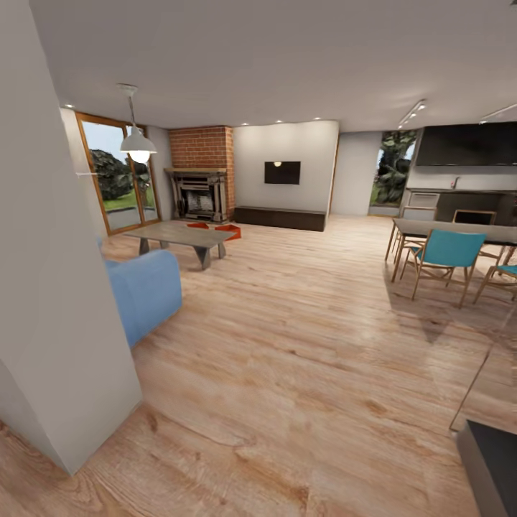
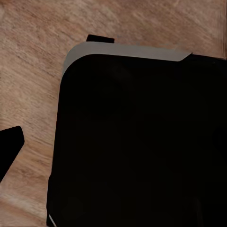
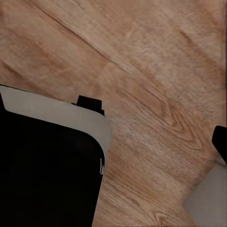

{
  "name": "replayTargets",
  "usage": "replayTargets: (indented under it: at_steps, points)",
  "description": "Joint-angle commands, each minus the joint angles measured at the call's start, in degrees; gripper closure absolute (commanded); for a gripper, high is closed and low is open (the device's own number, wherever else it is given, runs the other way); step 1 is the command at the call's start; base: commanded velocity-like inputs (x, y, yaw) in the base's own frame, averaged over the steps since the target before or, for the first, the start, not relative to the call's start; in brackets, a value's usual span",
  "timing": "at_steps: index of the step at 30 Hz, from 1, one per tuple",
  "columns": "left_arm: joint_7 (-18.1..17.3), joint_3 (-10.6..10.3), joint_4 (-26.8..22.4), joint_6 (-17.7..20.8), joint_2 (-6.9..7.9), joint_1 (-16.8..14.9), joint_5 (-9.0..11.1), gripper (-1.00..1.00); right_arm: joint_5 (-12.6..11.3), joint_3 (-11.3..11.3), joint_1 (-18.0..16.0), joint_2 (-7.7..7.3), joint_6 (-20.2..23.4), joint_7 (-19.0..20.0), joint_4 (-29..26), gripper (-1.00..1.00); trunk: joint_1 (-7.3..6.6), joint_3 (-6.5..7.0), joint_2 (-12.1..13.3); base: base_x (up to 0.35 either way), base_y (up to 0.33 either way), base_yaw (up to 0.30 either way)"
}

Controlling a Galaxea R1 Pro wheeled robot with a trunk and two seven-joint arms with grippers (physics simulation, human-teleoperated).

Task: Move the two storage containers from the living room to the garage. In the garage, place one container on the floor and stack the other container on top of it (either order is fine).

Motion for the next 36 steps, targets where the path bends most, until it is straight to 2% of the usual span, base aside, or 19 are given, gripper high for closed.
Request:
replayTargets:
  at_steps: [1,11,36]
  points:
    - [0.02,0.08,-0.05,-0.11,-0.02,0.02,0.40,-1.00,-0.54,0.49,-0.05,0.02,-0.26,-0.04,0.11,-1.00,0.03,-0.05,-0.02,0.323,0.003,-0.245]
    - [0.02,0.14,-0.04,-0.10,-0.02,0.04,0.40,-1.00,-0.68,0.05,-0.05,0.02,-0.49,-0.04,0.11,-1.00,0.03,-0.05,-0.02,0.323,0.000,-0.213]
    - [0.02,0.07,0.04,0.21,-0.02,0.03,0.40,-1.00,-0.35,0.62,-0.05,-0.02,-0.36,-0.48,0.11,-1.00,0.03,-0.05,-0.02,0.323,0.000,-0.006]
